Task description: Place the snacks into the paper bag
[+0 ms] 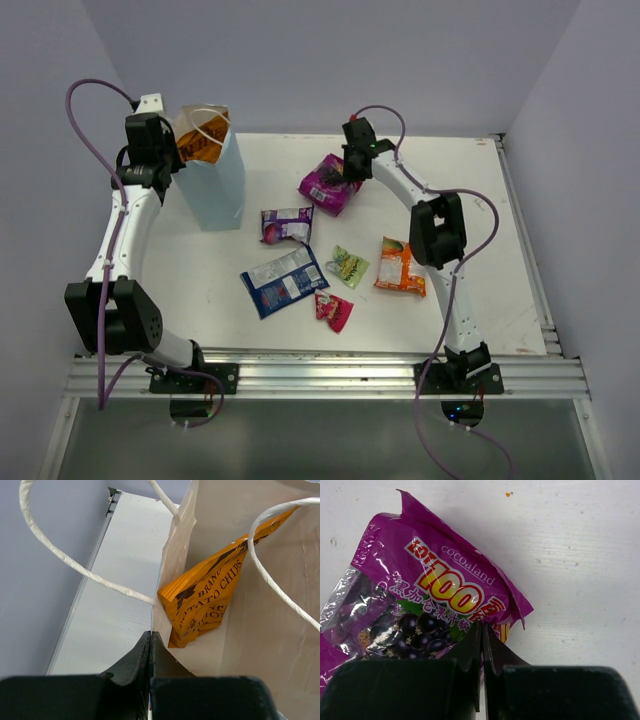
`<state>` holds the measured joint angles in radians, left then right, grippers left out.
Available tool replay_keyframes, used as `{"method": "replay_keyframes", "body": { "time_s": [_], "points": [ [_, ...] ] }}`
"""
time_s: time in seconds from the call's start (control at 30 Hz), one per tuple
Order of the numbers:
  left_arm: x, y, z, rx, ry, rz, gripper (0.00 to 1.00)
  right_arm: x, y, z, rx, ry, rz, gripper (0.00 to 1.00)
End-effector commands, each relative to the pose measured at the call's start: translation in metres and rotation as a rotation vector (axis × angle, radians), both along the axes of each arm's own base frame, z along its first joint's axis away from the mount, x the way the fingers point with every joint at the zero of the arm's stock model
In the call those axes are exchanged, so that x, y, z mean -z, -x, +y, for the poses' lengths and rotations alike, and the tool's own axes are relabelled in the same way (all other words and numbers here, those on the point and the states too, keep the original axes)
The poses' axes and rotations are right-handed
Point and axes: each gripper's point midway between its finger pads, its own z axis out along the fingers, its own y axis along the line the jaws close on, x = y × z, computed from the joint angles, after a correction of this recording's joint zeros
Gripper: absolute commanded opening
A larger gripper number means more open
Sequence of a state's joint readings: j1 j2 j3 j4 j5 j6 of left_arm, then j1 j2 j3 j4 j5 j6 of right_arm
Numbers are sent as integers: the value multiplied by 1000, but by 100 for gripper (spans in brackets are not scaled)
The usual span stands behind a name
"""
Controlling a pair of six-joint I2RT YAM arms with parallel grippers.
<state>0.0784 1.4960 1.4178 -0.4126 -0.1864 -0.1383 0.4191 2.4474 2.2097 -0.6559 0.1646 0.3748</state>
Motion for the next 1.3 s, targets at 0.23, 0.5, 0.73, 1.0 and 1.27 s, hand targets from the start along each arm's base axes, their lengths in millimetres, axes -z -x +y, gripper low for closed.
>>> {"method": "replay_keyframes", "body": {
  "time_s": [0.23, 0.5, 0.73, 1.0, 1.27],
  "points": [
    [-14, 0, -4, 28, 20, -44, 0, -117, 20, 15, -104, 16, -107, 0],
    [-23, -2, -22, 109, 75, -64, 0, -268, 8, 63, -101, -238, -481, 0],
    [-33, -1, -58, 207, 139, -83, 0, -375, 11, 127, -133, -555, -799, 0],
    [-34, 5, -91, 270, 149, -67, 0, -476, 37, 159, -78, -909, -1122, 0],
    [-26, 16, -114, 317, 152, -43, 0, -533, 65, 136, 58, -1034, -1316, 0]
  ]
}}
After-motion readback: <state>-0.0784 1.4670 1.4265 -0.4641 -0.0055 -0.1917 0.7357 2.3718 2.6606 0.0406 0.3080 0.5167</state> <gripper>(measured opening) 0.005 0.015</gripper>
